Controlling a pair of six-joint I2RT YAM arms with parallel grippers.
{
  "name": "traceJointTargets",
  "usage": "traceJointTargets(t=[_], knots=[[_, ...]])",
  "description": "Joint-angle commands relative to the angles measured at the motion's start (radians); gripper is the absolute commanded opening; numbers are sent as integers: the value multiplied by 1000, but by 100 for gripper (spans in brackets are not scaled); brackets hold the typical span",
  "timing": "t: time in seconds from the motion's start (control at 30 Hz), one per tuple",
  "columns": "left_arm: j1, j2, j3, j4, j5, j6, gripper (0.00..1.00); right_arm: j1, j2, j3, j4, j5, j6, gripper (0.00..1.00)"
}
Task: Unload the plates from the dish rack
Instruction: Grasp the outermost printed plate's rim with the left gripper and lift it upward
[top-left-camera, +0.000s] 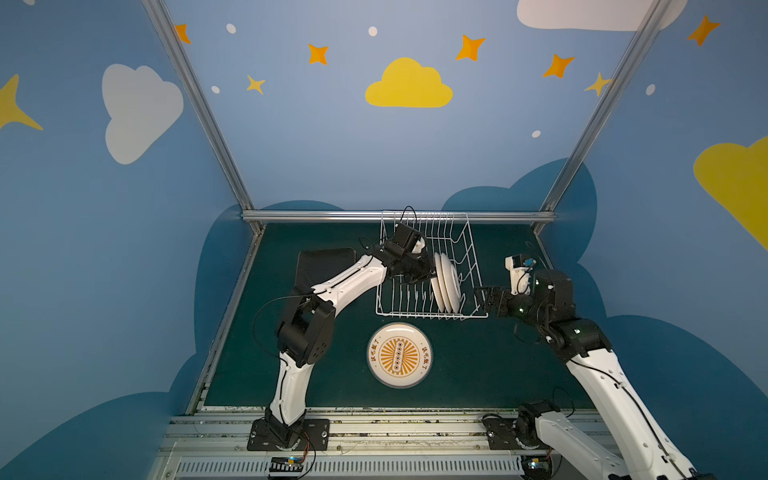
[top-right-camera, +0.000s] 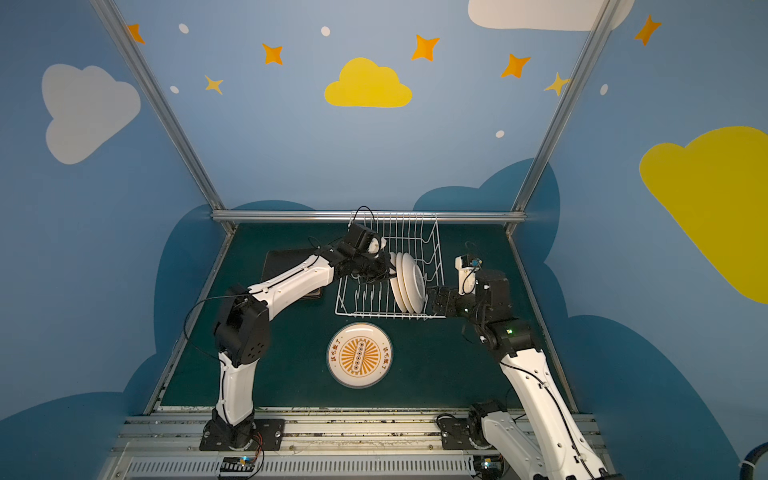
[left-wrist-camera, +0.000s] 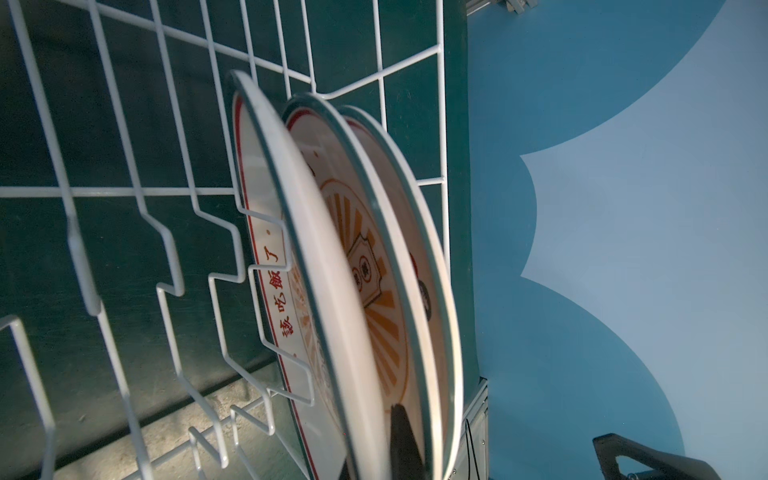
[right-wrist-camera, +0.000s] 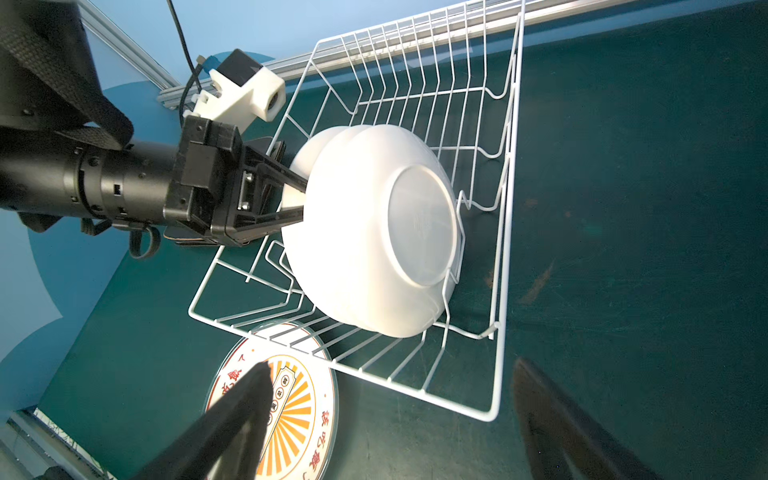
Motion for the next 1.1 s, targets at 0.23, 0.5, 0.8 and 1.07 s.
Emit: traceJointTargets(t=[0.23,0.5,0.8,1.07], knots=[[20,-97,17,-30,2,-16,3,-5,10,23,28,-21,26,89],[30,-156,4,-45,-7,-8,3,-5,10,37,24,-25,29,89],[60,-247,-74,-45,-36,-7,3,-5,29,53,32,-40,31,89],[94,-327,-134,-23,-41,-7,3,-5,38,56,57,-53,52,89]])
